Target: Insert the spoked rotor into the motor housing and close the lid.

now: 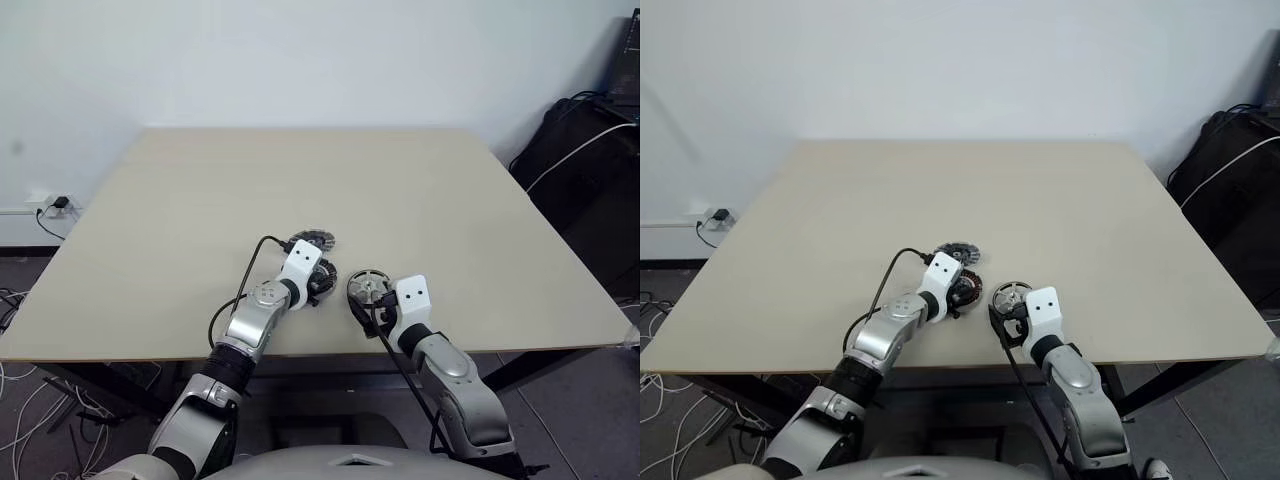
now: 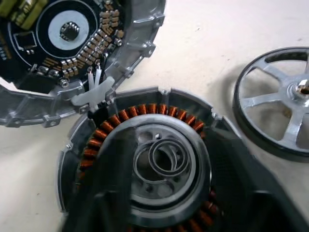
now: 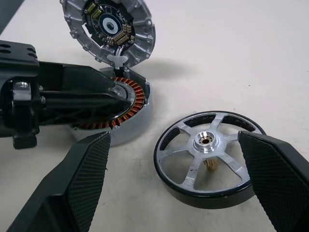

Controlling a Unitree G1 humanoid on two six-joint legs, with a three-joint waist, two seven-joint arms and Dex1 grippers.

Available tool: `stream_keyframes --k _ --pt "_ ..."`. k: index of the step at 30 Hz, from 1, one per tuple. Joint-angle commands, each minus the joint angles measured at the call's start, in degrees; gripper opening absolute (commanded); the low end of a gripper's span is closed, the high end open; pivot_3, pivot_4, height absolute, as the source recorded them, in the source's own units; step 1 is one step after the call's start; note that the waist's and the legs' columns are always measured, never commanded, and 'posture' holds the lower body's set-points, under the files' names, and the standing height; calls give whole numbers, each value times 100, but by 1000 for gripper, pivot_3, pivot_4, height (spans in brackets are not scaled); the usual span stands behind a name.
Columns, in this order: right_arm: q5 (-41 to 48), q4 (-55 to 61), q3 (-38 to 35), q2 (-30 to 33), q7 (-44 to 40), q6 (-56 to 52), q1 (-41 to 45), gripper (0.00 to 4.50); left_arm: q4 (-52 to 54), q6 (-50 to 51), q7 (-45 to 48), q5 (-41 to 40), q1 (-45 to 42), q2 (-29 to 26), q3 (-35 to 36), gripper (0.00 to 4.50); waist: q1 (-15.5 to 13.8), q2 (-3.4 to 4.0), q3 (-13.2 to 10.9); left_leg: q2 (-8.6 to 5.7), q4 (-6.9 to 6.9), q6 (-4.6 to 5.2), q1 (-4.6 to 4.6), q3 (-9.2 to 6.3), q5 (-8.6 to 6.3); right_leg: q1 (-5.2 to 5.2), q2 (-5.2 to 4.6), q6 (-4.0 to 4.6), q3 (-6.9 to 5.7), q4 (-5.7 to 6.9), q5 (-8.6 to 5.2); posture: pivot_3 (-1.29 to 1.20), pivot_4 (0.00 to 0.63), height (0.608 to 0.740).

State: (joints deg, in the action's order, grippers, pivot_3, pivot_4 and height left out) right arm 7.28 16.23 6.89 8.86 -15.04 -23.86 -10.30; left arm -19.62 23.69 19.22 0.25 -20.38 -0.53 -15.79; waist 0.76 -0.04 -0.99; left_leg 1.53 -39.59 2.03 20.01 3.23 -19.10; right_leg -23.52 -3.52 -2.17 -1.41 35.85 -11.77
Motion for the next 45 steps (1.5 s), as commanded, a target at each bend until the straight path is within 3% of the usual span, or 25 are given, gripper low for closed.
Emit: stream_keyframes --k 1,5,6,8,13,21,25,36,45 --pt "23 179 -48 4 -1 136 68 4500 751 -83 22 -85 56 52 53 2310 0 0 0 0 0 0 0 0 0 0 0 0 0 0 0 0 0 740" --pt "23 175 -41 10 -12 130 76 4500 1372 82 70 -206 328 20 78 2310 1 1 0 1 0 0 0 0 0 -1 0 2 1 1 1 0 0 740" --pt "23 171 -33 12 -18 128 81 4500 1527 136 82 -232 408 3 79 2134 4 1 1 1 0 0 -1 0 0 0 0 2 1 1 1 0 0 740" --pt "19 161 -15 11 -28 121 105 4500 1845 241 96 -265 585 -45 75 1688 6 1 1 1 0 0 -1 1 0 0 0 1 2 1 1 0 0 740" --pt "27 154 17 12 -56 81 178 4500 2488 428 19 -263 1075 -214 138 77 14 3 1 2 0 0 -3 1 0 0 0 0 1 3 -1 0 0 740" --pt "-103 178 192 85 -46 -317 486 4500 3310 311 -300 -367 1969 -376 627 8 7 3 1 4 -1 0 -4 1 0 0 0 -2 1 4 -2 0 0 740" --pt "-248 42 301 67 61 -646 833 3612 3445 -169 -384 -304 2442 -476 642 0 0 4 1 5 0 -1 -5 2 0 -1 0 2 1 5 0 0 0 740" --pt "-695 -846 775 -179 254 -1473 2054 16 3322 -653 -186 -230 3176 -743 271 0 19 6 1 5 0 -1 -4 5 1 -3 0 12 0 5 5 0 0 740" --pt "-745 -1393 1042 -205 44 -1951 2602 16 3284 -676 -145 -253 3222 -828 206 0 63 9 1 6 0 -1 -4 4 1 -4 0 15 -2 6 7 0 0 740"
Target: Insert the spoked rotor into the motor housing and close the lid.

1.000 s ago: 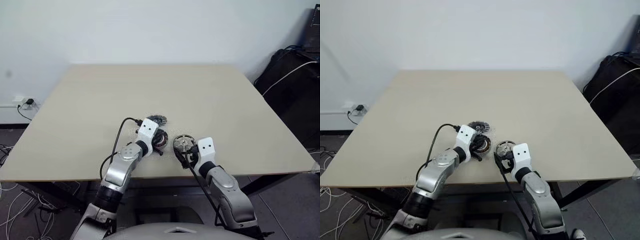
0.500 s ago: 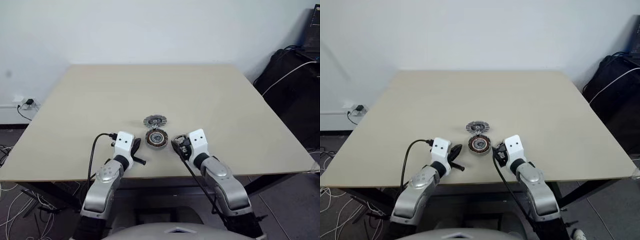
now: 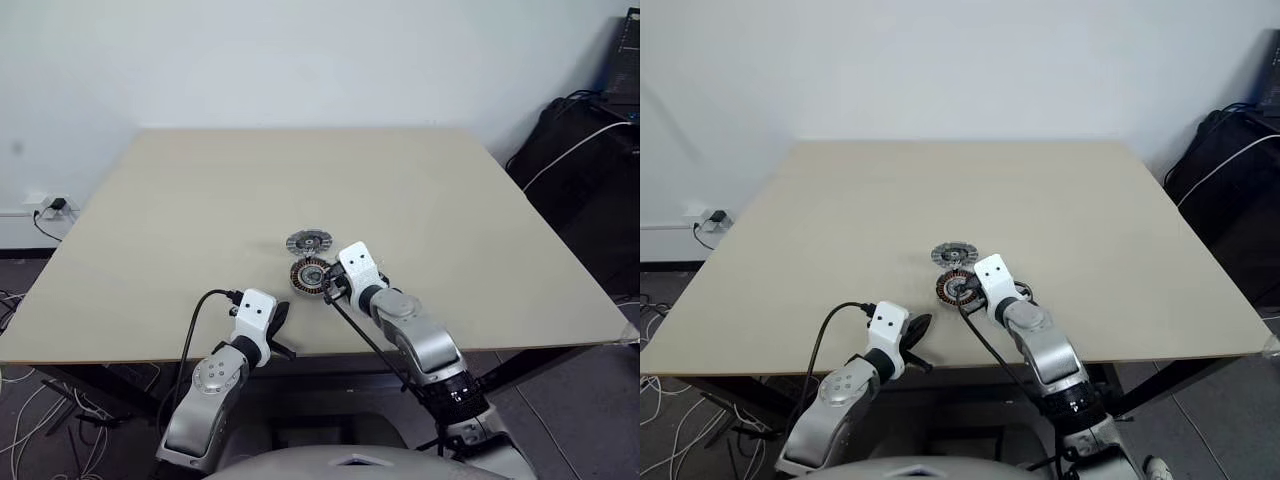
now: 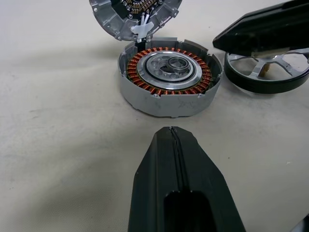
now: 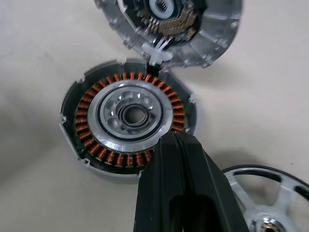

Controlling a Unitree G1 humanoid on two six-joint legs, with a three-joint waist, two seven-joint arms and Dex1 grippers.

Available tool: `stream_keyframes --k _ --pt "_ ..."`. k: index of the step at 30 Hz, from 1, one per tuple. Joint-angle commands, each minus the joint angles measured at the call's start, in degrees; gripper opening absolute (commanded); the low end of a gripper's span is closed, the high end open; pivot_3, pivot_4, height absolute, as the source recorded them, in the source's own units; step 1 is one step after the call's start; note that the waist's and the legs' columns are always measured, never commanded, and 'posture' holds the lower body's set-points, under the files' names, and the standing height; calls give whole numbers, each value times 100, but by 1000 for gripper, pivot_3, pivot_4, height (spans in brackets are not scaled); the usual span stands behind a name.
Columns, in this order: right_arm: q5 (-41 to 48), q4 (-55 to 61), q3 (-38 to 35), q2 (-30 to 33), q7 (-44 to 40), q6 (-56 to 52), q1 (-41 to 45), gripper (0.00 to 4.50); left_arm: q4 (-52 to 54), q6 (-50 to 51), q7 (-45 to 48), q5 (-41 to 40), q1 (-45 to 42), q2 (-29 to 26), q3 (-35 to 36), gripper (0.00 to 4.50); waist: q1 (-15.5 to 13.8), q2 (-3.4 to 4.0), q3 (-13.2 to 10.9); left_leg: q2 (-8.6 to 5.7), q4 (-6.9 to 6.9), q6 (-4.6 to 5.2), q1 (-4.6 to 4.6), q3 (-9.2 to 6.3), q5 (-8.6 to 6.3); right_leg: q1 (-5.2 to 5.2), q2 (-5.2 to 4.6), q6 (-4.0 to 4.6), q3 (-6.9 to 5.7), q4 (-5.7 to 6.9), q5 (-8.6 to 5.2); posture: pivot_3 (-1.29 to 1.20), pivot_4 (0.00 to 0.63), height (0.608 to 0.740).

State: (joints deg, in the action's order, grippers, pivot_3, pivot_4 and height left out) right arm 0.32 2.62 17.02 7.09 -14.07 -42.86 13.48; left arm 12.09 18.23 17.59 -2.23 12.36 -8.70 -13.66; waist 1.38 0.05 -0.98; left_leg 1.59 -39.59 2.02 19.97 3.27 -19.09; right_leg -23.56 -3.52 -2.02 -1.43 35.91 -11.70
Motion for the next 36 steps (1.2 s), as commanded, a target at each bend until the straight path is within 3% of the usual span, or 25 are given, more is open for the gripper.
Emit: stream_keyframes --k 1,36 --pt "-45 -92 56 -40 -80 -83 276 16 124 -124 18 -10 -53 -16 -2 0 9 0 0 0 0 0 1 0 0 -1 0 0 0 0 0 0 0 740" --pt "-284 -858 248 -416 -183 230 800 16 158 -30 18 -190 -39 35 36 0 45 3 0 0 0 -1 1 0 0 -2 0 0 1 2 2 0 0 740"
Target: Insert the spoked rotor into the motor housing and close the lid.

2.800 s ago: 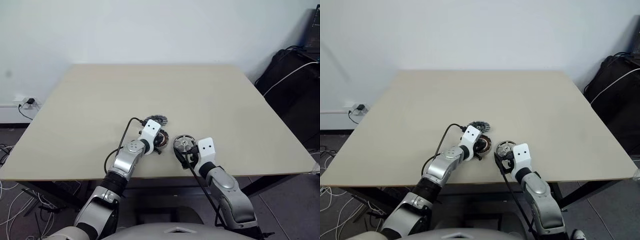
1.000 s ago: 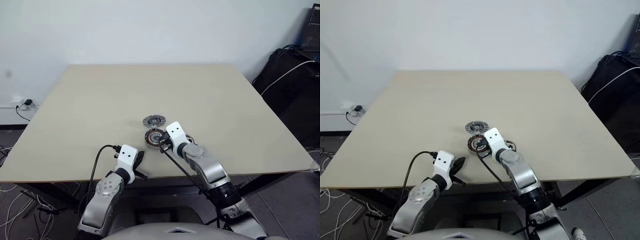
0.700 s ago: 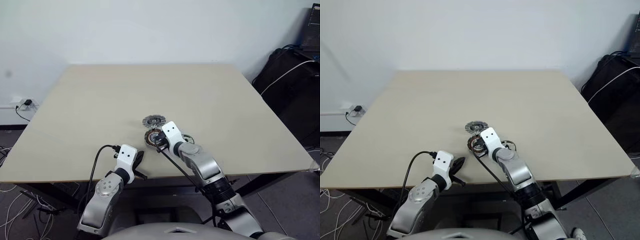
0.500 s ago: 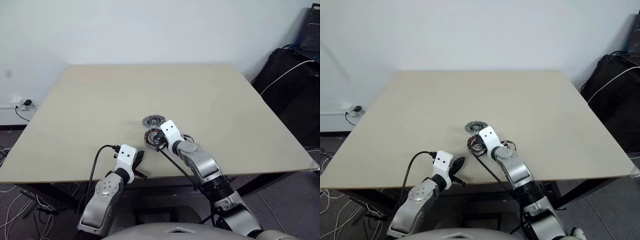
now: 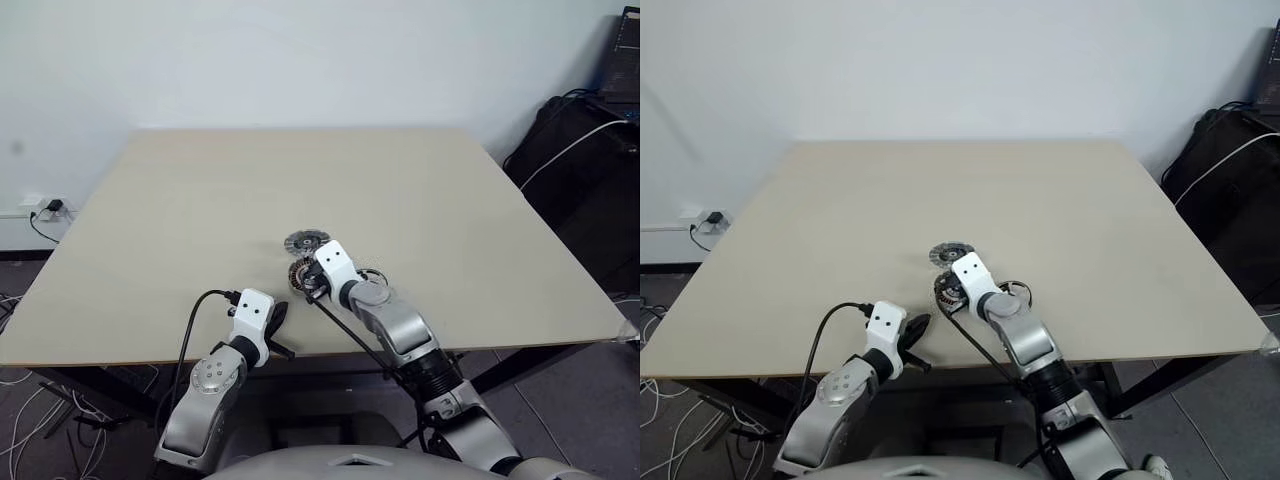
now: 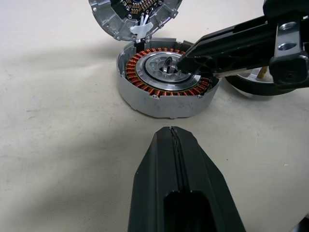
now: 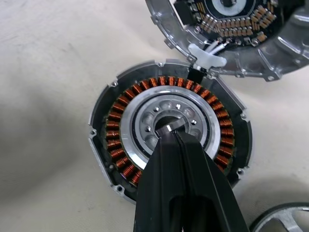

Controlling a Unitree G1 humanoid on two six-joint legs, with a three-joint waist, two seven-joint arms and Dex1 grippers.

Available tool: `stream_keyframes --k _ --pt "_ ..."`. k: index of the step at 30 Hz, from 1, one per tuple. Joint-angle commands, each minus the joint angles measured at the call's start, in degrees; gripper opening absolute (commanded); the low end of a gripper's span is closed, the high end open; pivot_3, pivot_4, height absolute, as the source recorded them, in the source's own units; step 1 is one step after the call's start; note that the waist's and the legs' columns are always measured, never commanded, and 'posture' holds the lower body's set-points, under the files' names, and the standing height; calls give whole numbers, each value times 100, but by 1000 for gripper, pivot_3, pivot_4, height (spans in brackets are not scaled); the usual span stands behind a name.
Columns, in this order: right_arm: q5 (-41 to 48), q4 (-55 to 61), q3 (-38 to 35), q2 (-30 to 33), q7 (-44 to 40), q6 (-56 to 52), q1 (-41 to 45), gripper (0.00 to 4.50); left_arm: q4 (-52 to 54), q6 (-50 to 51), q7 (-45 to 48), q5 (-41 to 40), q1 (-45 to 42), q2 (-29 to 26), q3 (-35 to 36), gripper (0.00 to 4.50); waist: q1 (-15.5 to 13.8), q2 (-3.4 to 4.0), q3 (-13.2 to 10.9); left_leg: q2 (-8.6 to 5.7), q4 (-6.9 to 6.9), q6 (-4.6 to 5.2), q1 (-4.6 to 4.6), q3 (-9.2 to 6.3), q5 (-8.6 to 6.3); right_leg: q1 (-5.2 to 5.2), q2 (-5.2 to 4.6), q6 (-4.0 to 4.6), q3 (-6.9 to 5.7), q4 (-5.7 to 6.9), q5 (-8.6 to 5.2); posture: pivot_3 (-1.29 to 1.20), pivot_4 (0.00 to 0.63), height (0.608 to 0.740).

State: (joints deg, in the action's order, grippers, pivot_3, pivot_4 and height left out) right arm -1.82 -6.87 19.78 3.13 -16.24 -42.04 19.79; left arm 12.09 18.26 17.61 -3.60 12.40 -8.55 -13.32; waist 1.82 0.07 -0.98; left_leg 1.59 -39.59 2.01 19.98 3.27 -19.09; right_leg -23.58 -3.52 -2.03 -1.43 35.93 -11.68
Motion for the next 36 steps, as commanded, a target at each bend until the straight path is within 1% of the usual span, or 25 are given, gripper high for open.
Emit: stream_keyframes --k 1,10,25,31,36 --pt "-96 108 -32 -11 61 166 170 16 157 -31 15 -50 -45 23 -3 0 1 0 0 0 0 0 0 0 0 0 0 0 0 0 0 0 0 740" --pt "-446 191 67 39 252 280 269 16 127 -37 9 -31 -80 45 -27 0 25 1 -1 0 1 0 1 0 0 -2 0 0 -1 0 0 0 0 740" --pt "-531 -260 367 -186 38 514 524 16 143 -13 -30 -14 -44 51 -8 0 29 2 -1 0 1 0 1 0 0 -2 0 0 0 0 0 0 0 740" --pt "-544 -518 305 -251 53 616 611 16 145 -36 -45 -15 -31 66 -4 0 28 2 -1 0 1 0 2 -1 0 -2 0 0 -1 -1 0 0 0 740" --pt "-542 -513 250 -173 38 576 546 16 154 -36 -51 -16 -16 65 -2 0 29 3 -2 1 1 -1 2 -1 0 -3 0 0 -1 0 0 0 0 740"
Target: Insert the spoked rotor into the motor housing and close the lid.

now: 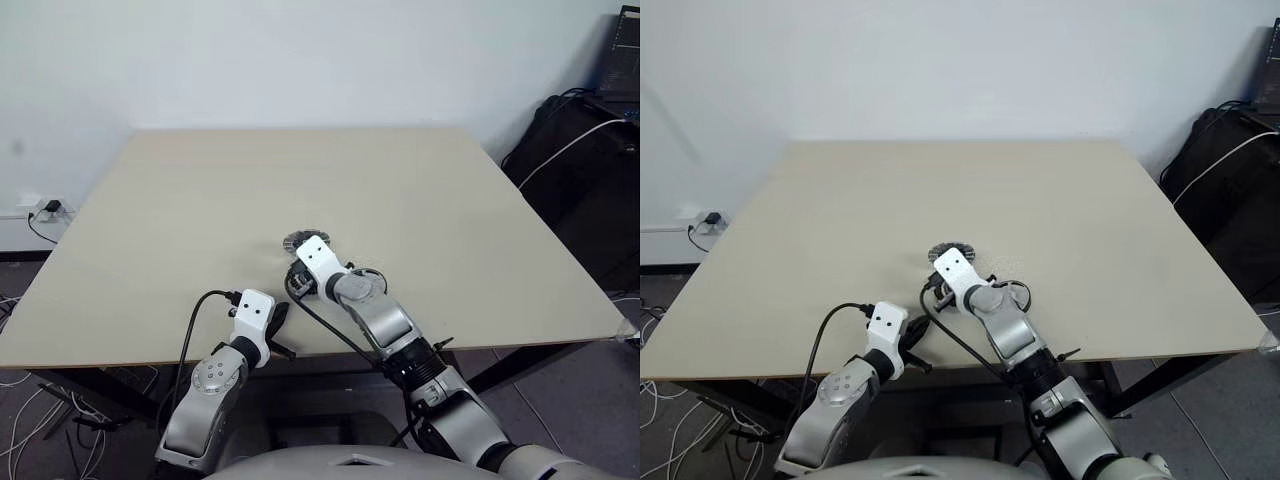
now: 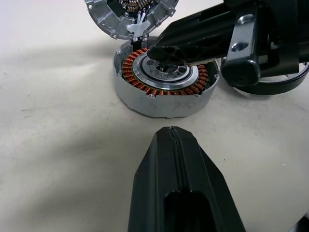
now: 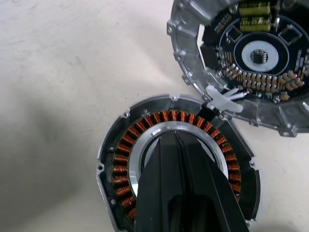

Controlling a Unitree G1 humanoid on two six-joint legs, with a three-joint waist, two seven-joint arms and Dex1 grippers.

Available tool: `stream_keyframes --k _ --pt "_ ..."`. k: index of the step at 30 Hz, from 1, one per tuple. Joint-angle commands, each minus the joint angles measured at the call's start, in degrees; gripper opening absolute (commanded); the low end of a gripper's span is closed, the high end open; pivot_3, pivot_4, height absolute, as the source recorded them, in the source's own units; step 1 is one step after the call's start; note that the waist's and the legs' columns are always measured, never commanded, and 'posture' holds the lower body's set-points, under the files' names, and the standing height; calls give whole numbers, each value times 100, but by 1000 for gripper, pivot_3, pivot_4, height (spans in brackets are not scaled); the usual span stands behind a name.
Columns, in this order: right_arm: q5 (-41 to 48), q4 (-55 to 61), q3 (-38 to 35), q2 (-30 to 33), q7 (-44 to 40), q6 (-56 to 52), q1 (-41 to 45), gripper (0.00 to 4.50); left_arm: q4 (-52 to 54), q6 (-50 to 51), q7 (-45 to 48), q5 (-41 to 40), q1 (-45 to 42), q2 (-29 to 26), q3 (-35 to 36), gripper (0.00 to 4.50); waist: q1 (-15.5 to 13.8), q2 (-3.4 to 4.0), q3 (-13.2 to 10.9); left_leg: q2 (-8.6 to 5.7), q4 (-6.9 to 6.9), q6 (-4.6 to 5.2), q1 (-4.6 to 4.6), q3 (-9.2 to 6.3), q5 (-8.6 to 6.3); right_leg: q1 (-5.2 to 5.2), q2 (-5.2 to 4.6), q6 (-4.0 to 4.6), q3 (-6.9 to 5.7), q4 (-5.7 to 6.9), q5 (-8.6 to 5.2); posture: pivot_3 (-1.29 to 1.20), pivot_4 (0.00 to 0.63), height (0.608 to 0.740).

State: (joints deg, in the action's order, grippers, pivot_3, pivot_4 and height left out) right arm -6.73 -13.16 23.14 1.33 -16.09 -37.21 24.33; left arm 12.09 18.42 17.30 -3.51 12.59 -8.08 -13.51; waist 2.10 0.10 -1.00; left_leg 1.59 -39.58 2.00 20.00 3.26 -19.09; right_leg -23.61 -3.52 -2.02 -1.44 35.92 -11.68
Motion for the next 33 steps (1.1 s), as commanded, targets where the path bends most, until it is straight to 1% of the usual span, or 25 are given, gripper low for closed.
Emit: stream_keyframes --k 1,16,23,33 --pt "-50 140 -97 30 21 78 67 16 149 -51 -19 -24 -41 18 15 0 0 0 0 0 0 0 0 0 0 0 0 0 0 0 0 0 0 740" --pt "21 758 -256 381 -25 -248 -348 16 53 -29 54 -14 -152 -9 -13 0 -1 1 0 0 0 0 0 0 0 0 0 0 0 0 -1 0 0 740" --pt "39 892 -292 344 19 -206 -355 16 16 -26 80 -16 -191 -18 -30 0 -1 1 0 0 0 0 1 0 0 -1 0 -1 0 0 0 0 0 740" --pt "16 604 -160 68 -6 178 -34 16 63 -6 82 -24 -145 -32 -8 0 0 1 -1 0 0 0 1 0 0 -2 0 0 0 0 -1 0 0 740"
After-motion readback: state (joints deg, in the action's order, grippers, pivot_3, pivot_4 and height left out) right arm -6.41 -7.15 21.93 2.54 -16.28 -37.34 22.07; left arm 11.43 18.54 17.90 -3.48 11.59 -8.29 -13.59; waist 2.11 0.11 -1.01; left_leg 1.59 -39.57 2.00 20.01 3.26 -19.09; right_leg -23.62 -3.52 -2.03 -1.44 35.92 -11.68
